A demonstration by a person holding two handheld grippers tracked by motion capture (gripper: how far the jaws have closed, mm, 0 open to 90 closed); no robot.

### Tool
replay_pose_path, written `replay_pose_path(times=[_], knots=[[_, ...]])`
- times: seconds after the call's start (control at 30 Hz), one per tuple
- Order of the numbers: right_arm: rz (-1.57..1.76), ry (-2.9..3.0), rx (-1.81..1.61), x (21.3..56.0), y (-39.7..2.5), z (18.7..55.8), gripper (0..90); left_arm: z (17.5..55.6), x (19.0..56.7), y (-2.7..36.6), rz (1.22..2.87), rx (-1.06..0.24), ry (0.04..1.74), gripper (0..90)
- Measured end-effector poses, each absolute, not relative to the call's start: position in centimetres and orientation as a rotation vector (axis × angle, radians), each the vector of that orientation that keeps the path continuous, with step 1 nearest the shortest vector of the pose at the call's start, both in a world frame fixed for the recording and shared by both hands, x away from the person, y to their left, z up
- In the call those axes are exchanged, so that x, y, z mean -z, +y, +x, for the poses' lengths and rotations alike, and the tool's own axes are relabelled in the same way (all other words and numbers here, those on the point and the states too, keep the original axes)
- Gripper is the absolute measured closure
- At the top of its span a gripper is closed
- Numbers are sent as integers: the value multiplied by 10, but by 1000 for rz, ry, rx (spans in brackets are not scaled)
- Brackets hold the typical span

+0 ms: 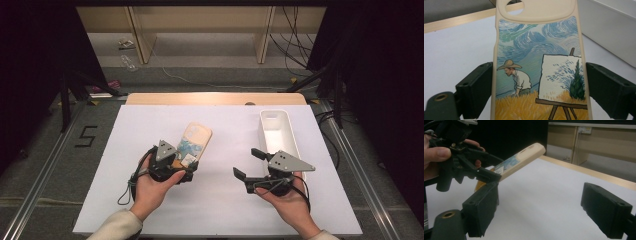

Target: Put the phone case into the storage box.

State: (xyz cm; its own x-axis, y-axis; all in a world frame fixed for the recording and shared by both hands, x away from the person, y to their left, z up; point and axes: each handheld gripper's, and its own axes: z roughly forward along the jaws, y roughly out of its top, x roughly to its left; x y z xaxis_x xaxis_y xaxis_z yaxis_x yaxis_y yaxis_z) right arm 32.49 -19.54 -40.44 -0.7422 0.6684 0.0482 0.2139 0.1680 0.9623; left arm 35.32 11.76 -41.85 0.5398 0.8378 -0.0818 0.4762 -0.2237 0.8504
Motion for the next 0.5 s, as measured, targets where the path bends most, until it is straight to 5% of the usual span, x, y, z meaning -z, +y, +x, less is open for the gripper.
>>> replay_pose_path(times=[0.5], knots=[[855,2045,-1639,399,-190,332,159,349,419,110,1873,-509,1029,110]])
